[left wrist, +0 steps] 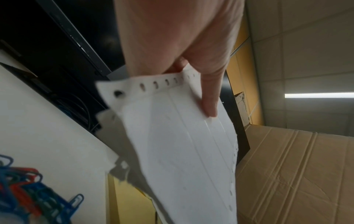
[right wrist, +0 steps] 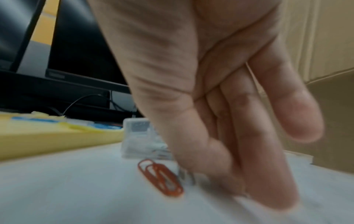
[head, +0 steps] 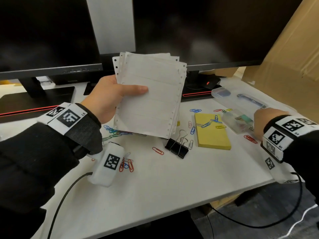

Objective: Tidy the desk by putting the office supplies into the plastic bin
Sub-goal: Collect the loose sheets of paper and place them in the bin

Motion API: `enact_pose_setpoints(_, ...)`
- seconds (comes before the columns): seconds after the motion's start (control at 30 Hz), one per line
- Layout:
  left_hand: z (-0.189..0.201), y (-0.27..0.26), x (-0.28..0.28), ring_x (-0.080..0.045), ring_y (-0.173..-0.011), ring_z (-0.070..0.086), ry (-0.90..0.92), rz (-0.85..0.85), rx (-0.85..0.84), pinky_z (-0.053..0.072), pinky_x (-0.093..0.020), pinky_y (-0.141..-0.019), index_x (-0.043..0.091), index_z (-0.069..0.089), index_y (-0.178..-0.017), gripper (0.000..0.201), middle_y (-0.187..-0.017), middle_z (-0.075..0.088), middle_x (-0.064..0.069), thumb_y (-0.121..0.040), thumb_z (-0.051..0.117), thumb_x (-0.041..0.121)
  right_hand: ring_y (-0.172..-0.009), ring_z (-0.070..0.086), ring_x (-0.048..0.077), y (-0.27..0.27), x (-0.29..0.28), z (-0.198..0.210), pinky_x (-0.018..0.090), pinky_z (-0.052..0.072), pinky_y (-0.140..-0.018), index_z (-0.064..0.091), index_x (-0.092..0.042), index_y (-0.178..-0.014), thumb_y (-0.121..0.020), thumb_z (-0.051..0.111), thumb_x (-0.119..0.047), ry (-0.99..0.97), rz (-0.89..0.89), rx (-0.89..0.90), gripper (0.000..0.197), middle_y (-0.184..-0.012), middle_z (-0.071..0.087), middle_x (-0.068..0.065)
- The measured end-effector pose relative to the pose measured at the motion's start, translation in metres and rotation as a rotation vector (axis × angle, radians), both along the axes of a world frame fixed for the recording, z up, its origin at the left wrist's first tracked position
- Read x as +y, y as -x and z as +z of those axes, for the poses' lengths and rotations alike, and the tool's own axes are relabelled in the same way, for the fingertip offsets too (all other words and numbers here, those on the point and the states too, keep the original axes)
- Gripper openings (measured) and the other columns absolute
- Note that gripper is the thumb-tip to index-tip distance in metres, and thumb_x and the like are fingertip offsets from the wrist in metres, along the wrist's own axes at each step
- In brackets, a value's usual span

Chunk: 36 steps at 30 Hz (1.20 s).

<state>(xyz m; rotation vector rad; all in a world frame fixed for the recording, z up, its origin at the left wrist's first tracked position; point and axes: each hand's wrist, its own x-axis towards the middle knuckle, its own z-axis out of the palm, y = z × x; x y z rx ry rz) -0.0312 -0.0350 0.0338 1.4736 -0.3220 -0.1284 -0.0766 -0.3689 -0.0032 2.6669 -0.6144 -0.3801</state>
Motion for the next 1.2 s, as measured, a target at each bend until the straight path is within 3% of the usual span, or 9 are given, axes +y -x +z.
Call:
enact_pose_setpoints(0.07, 0.000, 0.001, -0.002, -0.008, -0.077, 0.072, 0.004, -0.004, -0.002, 0.055, -0.019, -0.056, 0.018, 0.066, -0.099, 0.027, -0.092, 0.074, 0.005, -0.078, 0.065, 0.001, -0.060, 0.053, 0.015, 0.005, 0.009, 0.005, 0.026, 0.045, -0.059, 0.051, -0.010, -0.085, -0.083, 0.056, -0.018, 0.002, -0.041, -0.001, 0.010, -0.066, 0.053, 0.001)
enact_pose_setpoints(0.27, 0.004, 0.002, -0.002, -0.009, -0.081, 0.072, -0.010, -0.015, -0.013, 0.056, -0.019, -0.059, 0.018, 0.067, -0.100, 0.027, -0.095, 0.074, 0.004, -0.078, 0.066, 0.002, -0.057, 0.052, 0.015, 0.008, 0.007, 0.017, 0.026, 0.044, -0.056, 0.051, -0.009, -0.081, -0.078, 0.063, -0.019, -0.034, -0.054, -0.004, 0.017, -0.065, 0.053, 0.002)
enact_pose_setpoints(0.37, 0.007, 0.001, -0.001, -0.010, -0.082, 0.072, -0.012, -0.022, -0.018, 0.056, -0.019, -0.059, 0.019, 0.067, -0.100, 0.026, -0.095, 0.075, 0.005, -0.078, 0.066, 0.003, -0.061, 0.052, 0.019, 0.010, 0.020, 0.043, 0.030, 0.045, -0.063, 0.052, -0.007, -0.087, -0.081, 0.062, -0.017, -0.078, -0.097, -0.094, 0.015, -0.067, 0.051, 0.005)
enact_pose_setpoints(0.5, 0.010, 0.001, 0.000, -0.011, -0.087, 0.072, 0.001, -0.052, -0.037, 0.057, -0.021, -0.062, 0.020, 0.067, -0.102, 0.030, -0.099, 0.074, 0.004, -0.075, 0.067, 0.008, -0.057, 0.049, 0.022, 0.015, 0.043, 0.082, 0.035, 0.045, -0.063, 0.051, -0.003, -0.080, -0.077, 0.069, -0.021, -0.051, -0.110, -0.251, 0.026, -0.068, 0.054, 0.012)
enact_pose_setpoints(0.67, 0.012, 0.004, -0.001, -0.014, -0.092, 0.071, 0.000, -0.117, -0.066, 0.057, -0.023, -0.067, 0.020, 0.066, -0.104, 0.040, -0.105, 0.073, 0.002, -0.064, 0.069, 0.017, -0.050, 0.039, 0.021, 0.023, 0.069, 0.107, 0.037, 0.037, -0.064, 0.041, -0.004, -0.064, -0.084, 0.060, -0.021, 0.013, 0.020, -0.469, 0.032, -0.061, 0.045, 0.013)
enact_pose_setpoints(0.83, 0.018, 0.009, -0.004, -0.012, -0.094, 0.070, -0.096, -0.191, -0.141, 0.056, -0.021, -0.070, 0.019, 0.067, -0.103, 0.041, -0.105, 0.073, 0.000, -0.063, 0.069, 0.019, -0.060, 0.049, 0.026, 0.028, 0.094, 0.108, 0.035, 0.038, -0.061, 0.057, -0.006, -0.082, -0.085, 0.054, -0.023, -0.195, 0.248, -0.615, 0.018, -0.066, 0.051, 0.009)
enact_pose_setpoints(1.0, 0.025, 0.013, -0.015, -0.009, -0.092, 0.070, -0.293, -0.200, -0.262, 0.057, -0.021, -0.075, 0.017, 0.069, -0.106, 0.050, -0.106, 0.073, 0.002, -0.057, 0.077, 0.021, -0.074, 0.057, 0.027, 0.025, 0.119, 0.099, 0.034, 0.046, -0.068, 0.055, -0.023, -0.071, -0.079, 0.051, -0.019, -0.454, 0.473, -0.751, 0.010, -0.071, 0.056, 0.001)
enact_pose_setpoints(1.07, 0.024, 0.012, -0.021, -0.006, -0.094, 0.068, -0.361, -0.189, -0.314, 0.056, -0.021, -0.080, 0.023, 0.067, -0.111, 0.052, -0.111, 0.070, 0.005, -0.061, 0.081, 0.018, -0.070, 0.054, 0.024, 0.020, 0.128, 0.095, 0.033, 0.045, -0.068, 0.053, -0.024, -0.065, -0.078, 0.050, -0.016, -0.555, 0.543, -0.802, 0.016, -0.070, 0.056, 0.000)
enact_pose_setpoints(1.2, 0.016, 0.010, -0.027, -0.012, -0.088, 0.070, -0.411, -0.182, -0.333, 0.057, -0.032, -0.084, 0.021, 0.070, -0.097, 0.029, -0.098, 0.074, 0.003, -0.070, 0.077, 0.011, -0.053, 0.050, 0.005, 0.011, 0.141, 0.087, 0.019, 0.042, -0.056, 0.057, -0.026, -0.062, -0.076, 0.051, -0.010, -0.878, 0.640, -0.883, 0.022, -0.060, 0.057, -0.007)
